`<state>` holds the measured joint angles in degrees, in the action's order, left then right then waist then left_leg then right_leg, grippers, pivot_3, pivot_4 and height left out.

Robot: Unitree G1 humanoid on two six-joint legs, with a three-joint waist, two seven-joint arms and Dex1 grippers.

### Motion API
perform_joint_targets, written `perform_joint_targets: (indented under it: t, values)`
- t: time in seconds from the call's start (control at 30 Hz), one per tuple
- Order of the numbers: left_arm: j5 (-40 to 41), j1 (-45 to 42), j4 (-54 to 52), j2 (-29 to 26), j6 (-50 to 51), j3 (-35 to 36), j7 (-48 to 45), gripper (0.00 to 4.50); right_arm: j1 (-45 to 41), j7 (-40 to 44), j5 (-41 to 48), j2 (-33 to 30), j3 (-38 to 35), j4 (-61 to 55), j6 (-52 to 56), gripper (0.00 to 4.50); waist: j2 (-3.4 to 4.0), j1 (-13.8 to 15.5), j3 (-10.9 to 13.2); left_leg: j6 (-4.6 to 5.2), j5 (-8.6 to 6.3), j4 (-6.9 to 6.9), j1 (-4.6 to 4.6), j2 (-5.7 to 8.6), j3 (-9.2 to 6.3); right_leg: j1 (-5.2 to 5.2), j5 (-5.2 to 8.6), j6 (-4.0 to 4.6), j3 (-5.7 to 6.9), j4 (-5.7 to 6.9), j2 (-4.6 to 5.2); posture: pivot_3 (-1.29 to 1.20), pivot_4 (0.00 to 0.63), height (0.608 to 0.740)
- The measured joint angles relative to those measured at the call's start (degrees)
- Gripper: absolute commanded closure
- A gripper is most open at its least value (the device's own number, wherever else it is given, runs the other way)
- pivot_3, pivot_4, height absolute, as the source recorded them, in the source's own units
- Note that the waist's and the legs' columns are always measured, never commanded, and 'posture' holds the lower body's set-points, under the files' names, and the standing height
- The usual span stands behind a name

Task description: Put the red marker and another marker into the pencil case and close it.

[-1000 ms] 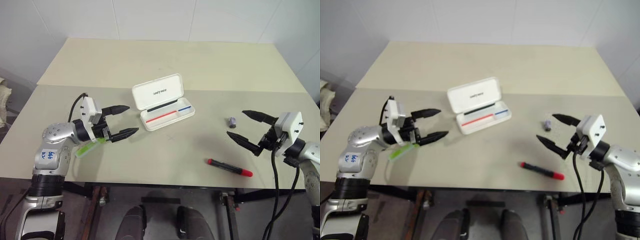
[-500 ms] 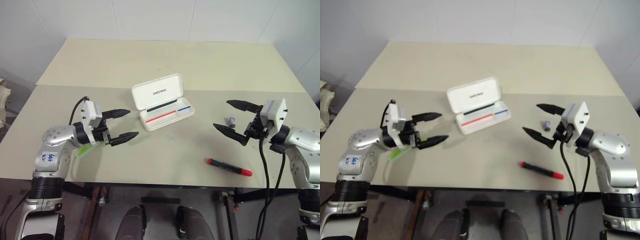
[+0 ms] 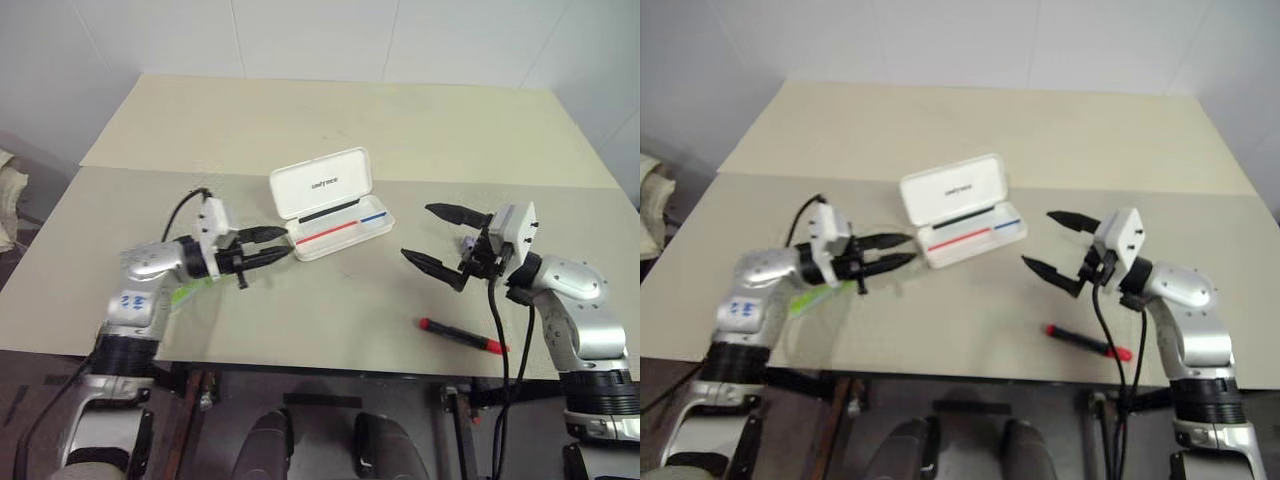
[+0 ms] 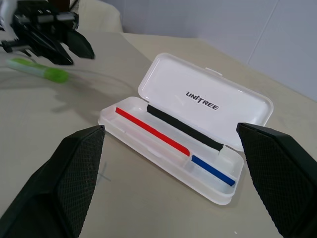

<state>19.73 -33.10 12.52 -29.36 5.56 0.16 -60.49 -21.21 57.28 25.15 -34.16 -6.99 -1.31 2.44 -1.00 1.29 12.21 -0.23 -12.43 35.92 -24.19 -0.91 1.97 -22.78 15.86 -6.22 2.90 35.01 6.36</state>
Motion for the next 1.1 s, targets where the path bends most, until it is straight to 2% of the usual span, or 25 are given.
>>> perform_joint_targets:
  t: [0.33, 0.63, 1.1]
  values:
    - [-7.46, -4.53, 7.88, 1.98, -0.09, -5.73, 2.11, 3.0, 2.4, -2.39, -1.06, 3.25, 0.76, -2.9, -0.66, 0.0, 0.0, -0.08, 0.0, 0.01, -0.02, 0.1, 0.02, -0.01, 0.03, -0.01, 0.0, -0.01, -0.04, 0.09, -0.04, 0.0, 0.15, 0.74]
    - [-12.19, -7.49, 15.1, 4.29, -2.13, -8.01, 3.5, 3.0, 3.71, -3.71, -1.16, 4.24, 2.04, -5.36, -1.22, 0.0, 0.0, 0.03, 0.0, 0.04, -0.04, 0.1, 0.01, 0.0, 0.04, -0.01, -0.01, -0.02, -0.05, 0.09, -0.02, 0.0, 0.15, 0.74]
    - [-17.23, -11.98, 18.08, 5.59, -1.19, -10.84, 3.4, 3.0, 2.98, -5.06, -1.18, 4.51, 2.04, -5.39, -2.1, 0.0, 0.0, -0.1, 0.0, 0.04, -0.04, 0.12, 0.02, 0.0, 0.04, -0.01, -0.01, -0.03, -0.06, 0.1, -0.03, 0.0, 0.15, 0.74]
